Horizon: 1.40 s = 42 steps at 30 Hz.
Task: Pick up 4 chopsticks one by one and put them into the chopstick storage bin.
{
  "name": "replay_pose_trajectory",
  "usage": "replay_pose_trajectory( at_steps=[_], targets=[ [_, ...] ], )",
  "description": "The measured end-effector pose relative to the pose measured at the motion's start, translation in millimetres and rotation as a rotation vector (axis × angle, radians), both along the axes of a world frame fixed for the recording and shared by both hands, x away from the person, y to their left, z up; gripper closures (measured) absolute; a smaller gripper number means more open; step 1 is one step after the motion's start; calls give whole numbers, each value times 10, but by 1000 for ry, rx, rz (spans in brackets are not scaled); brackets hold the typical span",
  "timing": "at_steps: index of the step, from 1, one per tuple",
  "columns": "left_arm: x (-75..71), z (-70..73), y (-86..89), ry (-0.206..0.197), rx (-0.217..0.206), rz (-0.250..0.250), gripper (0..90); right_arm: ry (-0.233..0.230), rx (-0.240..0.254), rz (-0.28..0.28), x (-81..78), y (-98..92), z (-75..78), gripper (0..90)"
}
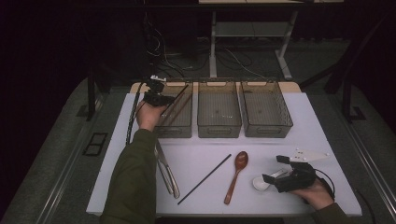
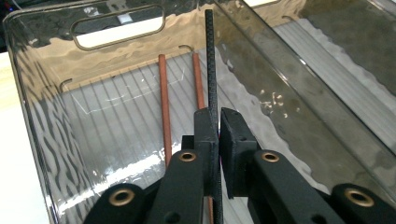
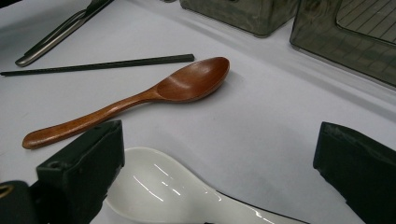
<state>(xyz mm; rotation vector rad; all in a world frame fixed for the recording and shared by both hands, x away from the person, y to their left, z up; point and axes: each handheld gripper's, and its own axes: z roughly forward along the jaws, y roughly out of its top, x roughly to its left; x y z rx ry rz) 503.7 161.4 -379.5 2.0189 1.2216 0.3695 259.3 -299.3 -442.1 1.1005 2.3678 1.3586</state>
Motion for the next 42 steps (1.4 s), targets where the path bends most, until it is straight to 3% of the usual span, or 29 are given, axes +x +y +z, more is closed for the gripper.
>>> replay_pose_trajectory(
  at_steps=[4,15,20,29,32,36,42],
  targets=[
    [-1,-14,-5,-10,29,-3,699,-3,0,1,-1,-4,2,18],
    [-147,128,-52,-20,10,-97,534,0,0,-2,1,-1,-2,18],
    [-297,194,-92,-50,-9,-144,496,2,-5,-3,3,2,-5,18],
    [-621,244,-143,-96,-55,-183,420,-1,-5,-2,-1,4,-3,18],
    [-731,237,-158,-92,-82,-193,402,-4,-7,0,0,9,-6,18],
    [-857,228,-186,-94,-69,-224,377,-5,-7,-1,0,10,-6,18],
    [-1055,230,-238,-105,-87,-258,336,-5,-7,-2,-5,13,-4,18]
  ],
)
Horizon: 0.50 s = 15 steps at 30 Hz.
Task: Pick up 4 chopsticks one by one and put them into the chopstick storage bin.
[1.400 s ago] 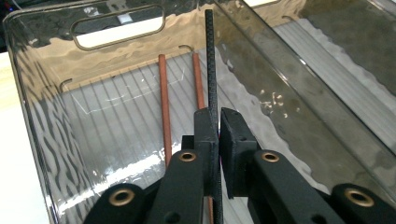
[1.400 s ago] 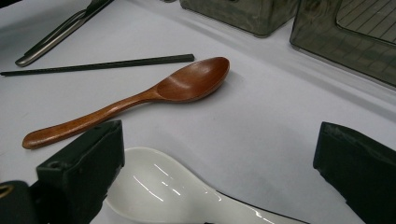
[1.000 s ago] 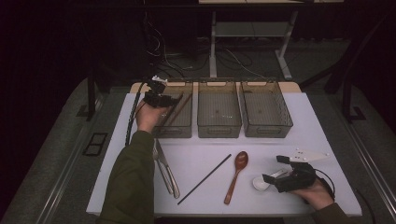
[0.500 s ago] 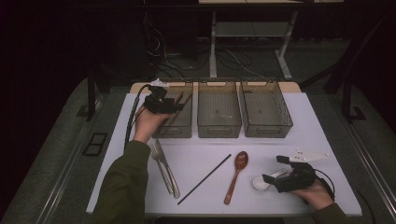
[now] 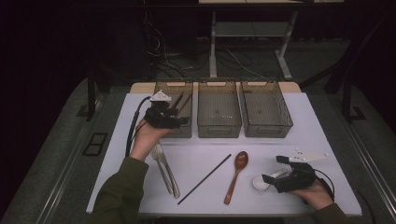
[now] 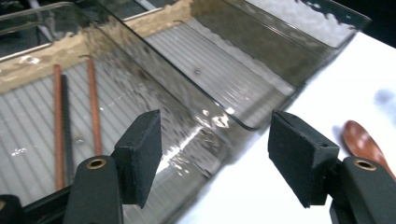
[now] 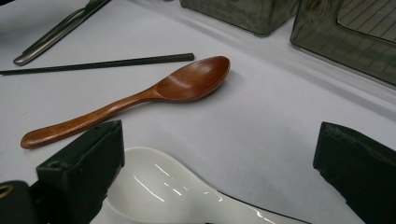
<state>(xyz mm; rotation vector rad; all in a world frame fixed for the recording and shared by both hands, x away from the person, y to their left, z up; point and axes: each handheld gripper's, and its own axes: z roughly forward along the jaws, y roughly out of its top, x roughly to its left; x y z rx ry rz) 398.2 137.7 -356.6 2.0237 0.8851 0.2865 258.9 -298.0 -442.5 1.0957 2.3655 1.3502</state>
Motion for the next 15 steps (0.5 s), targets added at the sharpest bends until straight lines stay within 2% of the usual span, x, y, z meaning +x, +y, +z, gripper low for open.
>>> replay_pose_trajectory(
  at_steps=[2,6,15],
  targets=[
    [-65,0,-15,-5,10,-15,330,0,-1,1,0,1,1,18],
    [-190,-35,-46,-9,0,-31,325,2,-3,4,-2,10,0,18],
    [-502,-236,-92,-5,-7,-58,306,4,1,11,-8,53,-12,18]
  ],
)
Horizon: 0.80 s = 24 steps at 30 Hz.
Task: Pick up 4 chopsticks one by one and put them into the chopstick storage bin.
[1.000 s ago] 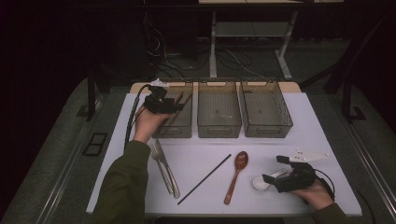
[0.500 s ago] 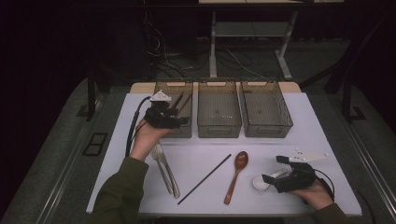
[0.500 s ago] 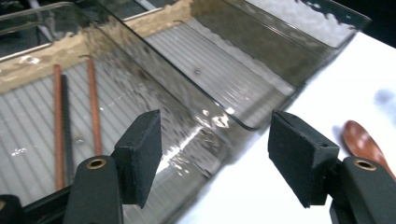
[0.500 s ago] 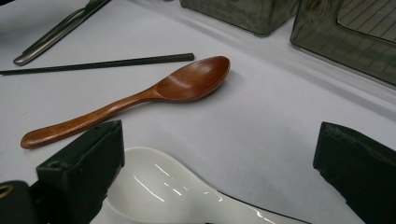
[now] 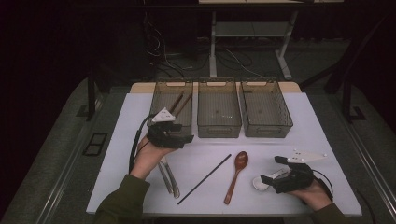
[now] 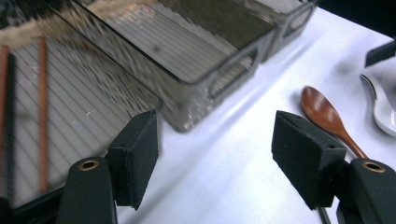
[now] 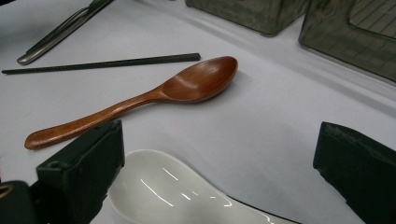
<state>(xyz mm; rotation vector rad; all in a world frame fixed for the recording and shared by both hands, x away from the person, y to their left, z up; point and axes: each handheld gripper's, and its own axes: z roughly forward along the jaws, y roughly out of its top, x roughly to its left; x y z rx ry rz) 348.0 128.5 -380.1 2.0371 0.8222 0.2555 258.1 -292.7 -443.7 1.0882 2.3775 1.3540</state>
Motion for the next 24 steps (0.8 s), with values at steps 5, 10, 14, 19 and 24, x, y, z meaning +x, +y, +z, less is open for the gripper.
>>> replay_pose_trajectory(
  at_steps=[5,10,14,19,24],
  targets=[
    [-125,-107,-22,10,3,-9,299,4,-13,19,3,69,-26,18],
    [-247,-164,-70,-7,15,-24,293,5,-13,19,4,68,-25,18],
    [-329,-235,-101,-8,13,-33,290,2,-13,16,4,66,-26,18],
    [-431,-340,-117,0,36,-43,294,3,-18,18,0,68,-29,18],
    [-504,-418,-114,16,37,-48,326,0,-20,13,-2,58,-25,18]
  ],
)
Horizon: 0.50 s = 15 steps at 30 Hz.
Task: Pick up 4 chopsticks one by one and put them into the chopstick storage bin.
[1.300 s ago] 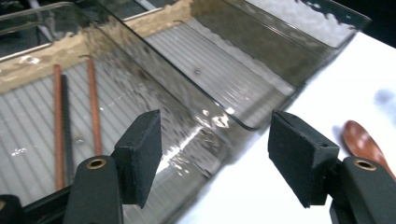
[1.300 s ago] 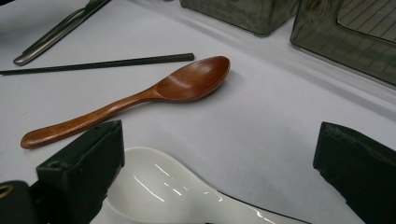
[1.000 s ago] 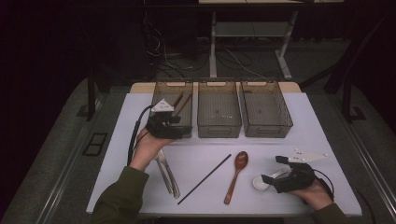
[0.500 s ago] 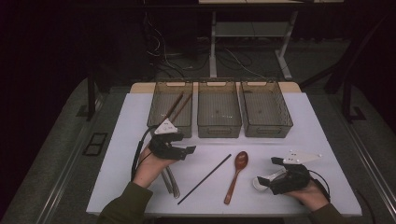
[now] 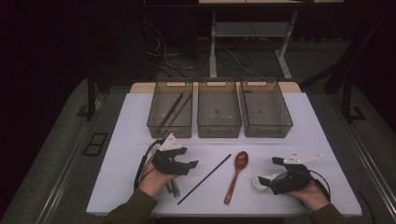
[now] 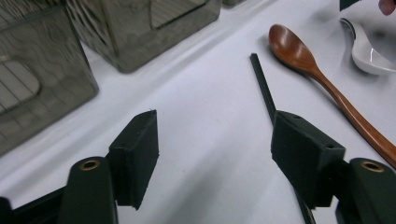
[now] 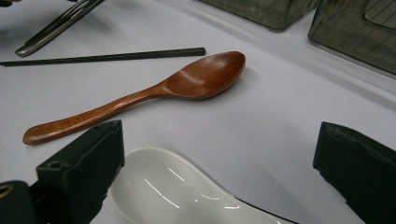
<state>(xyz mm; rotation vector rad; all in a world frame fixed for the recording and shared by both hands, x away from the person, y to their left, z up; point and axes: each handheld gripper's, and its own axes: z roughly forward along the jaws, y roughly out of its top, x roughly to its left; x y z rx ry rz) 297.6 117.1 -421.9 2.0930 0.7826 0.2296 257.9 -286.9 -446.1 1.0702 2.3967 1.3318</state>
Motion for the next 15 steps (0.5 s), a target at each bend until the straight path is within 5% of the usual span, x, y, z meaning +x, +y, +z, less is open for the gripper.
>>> replay_pose_trajectory(
  at_steps=[15],
  targets=[
    [-80,-122,-178,74,4,-47,561,-2,-2,-7,1,-13,3,18]
  ],
)
